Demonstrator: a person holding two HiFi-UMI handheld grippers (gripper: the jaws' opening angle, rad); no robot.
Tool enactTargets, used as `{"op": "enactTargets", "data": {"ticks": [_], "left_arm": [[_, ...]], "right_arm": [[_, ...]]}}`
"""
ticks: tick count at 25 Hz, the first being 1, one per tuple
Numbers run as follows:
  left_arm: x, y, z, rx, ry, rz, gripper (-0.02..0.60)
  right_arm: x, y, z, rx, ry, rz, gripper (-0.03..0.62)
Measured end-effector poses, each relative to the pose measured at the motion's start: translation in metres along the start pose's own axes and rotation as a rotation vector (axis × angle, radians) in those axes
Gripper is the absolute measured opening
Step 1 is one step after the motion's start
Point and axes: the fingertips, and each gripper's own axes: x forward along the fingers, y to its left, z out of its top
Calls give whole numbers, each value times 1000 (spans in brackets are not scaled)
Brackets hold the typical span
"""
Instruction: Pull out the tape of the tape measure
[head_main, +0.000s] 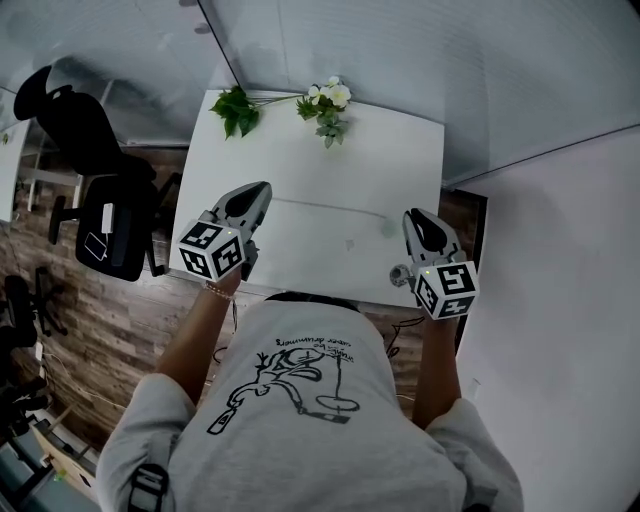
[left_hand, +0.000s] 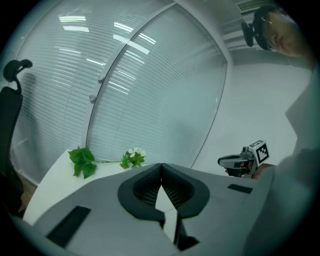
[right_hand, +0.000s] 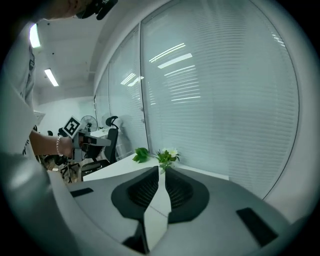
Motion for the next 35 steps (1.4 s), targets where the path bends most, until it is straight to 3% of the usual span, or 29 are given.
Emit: {"op": "enactTargets", "data": {"ticks": [13, 28, 35], "left_arm": [[-28, -79, 67, 205, -125, -39, 21], [-63, -126, 118, 301, -212, -52, 20], [-74, -137, 131, 307, -243, -59, 20]], "right_arm": [[-37, 36, 74, -61, -104, -20, 43], [-61, 81, 137, -123, -178, 40, 38], [-69, 98, 153, -133, -193, 64, 37]]}}
